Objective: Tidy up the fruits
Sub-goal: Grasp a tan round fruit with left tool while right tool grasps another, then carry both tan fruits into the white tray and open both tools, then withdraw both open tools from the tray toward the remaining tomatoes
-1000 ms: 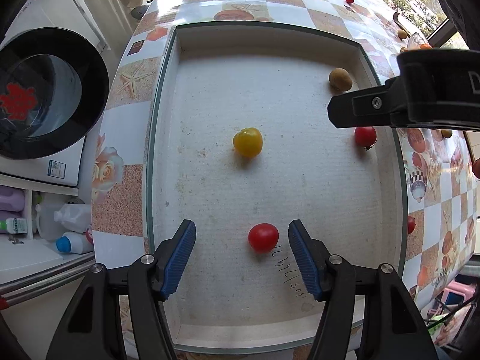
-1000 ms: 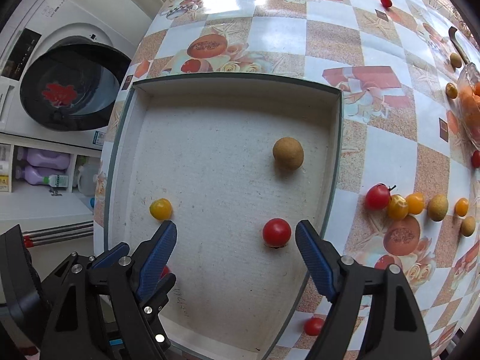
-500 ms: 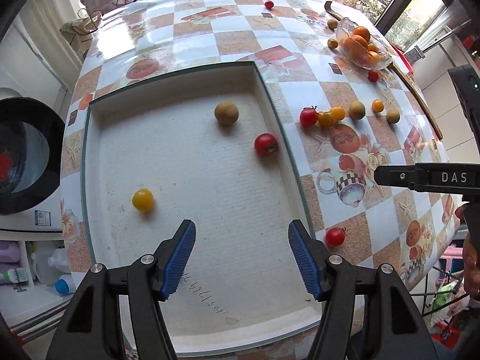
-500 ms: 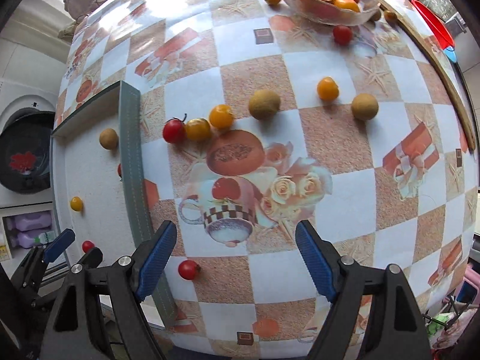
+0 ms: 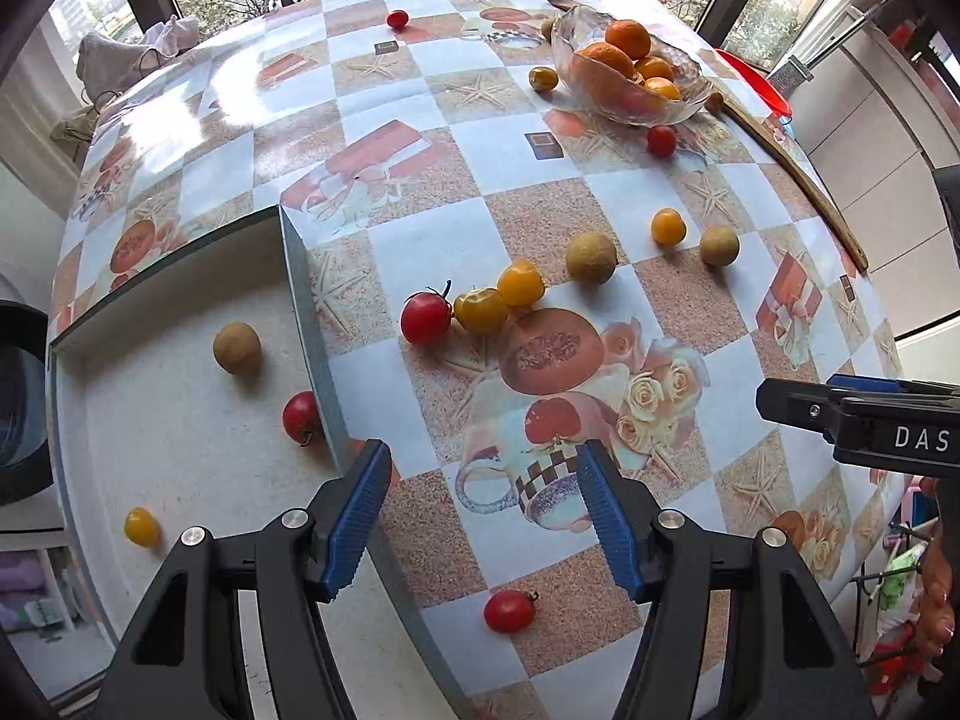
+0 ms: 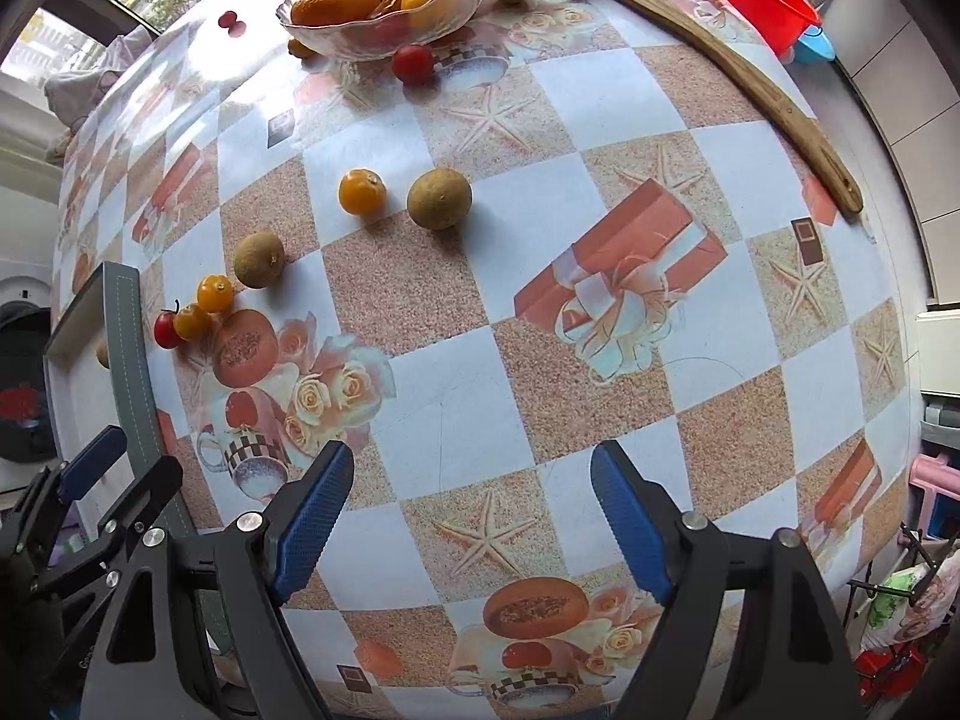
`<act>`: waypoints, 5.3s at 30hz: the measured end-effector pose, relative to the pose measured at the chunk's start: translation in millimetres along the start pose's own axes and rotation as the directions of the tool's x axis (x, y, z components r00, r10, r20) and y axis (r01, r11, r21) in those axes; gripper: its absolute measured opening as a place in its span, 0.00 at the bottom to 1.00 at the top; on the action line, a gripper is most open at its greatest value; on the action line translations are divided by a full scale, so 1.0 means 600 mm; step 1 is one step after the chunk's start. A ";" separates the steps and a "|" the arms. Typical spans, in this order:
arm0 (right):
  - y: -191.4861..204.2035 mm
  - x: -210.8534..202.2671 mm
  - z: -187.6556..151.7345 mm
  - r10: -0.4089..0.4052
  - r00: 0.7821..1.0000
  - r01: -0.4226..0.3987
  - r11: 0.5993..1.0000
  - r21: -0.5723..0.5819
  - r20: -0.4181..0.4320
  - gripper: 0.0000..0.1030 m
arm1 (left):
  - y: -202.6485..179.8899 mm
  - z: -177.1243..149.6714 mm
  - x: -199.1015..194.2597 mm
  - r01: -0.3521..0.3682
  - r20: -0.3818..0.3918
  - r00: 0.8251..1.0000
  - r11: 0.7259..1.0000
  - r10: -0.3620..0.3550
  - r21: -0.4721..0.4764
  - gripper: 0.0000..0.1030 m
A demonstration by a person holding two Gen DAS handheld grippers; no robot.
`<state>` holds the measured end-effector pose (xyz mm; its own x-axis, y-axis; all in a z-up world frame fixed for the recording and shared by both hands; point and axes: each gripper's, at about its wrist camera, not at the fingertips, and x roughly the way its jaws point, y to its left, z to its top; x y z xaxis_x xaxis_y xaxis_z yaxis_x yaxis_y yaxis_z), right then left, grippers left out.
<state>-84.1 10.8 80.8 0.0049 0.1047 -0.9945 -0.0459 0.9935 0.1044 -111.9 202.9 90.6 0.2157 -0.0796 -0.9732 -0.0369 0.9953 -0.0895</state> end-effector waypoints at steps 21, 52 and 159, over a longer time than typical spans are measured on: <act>0.019 0.051 0.151 0.023 0.997 -0.016 0.995 -0.095 0.071 0.60 | -0.083 0.115 0.035 -0.067 0.112 0.993 0.978 0.045 0.198 0.64; -0.066 -0.001 0.130 0.164 0.984 -0.165 0.986 0.014 0.065 0.29 | -0.098 0.111 0.050 0.130 -0.009 0.991 0.976 -0.131 0.175 0.27; -0.001 -0.010 0.101 0.044 0.998 -0.033 0.971 -0.236 0.043 0.81 | -0.049 -0.078 -0.005 -0.153 -0.002 0.988 0.984 0.154 -0.088 0.85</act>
<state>-23.2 12.3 87.1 0.0458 0.1500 -0.9876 -0.2801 0.9509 0.1314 -157.1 171.4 86.4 0.2057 0.0745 -0.9758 -0.1553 0.9869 0.0426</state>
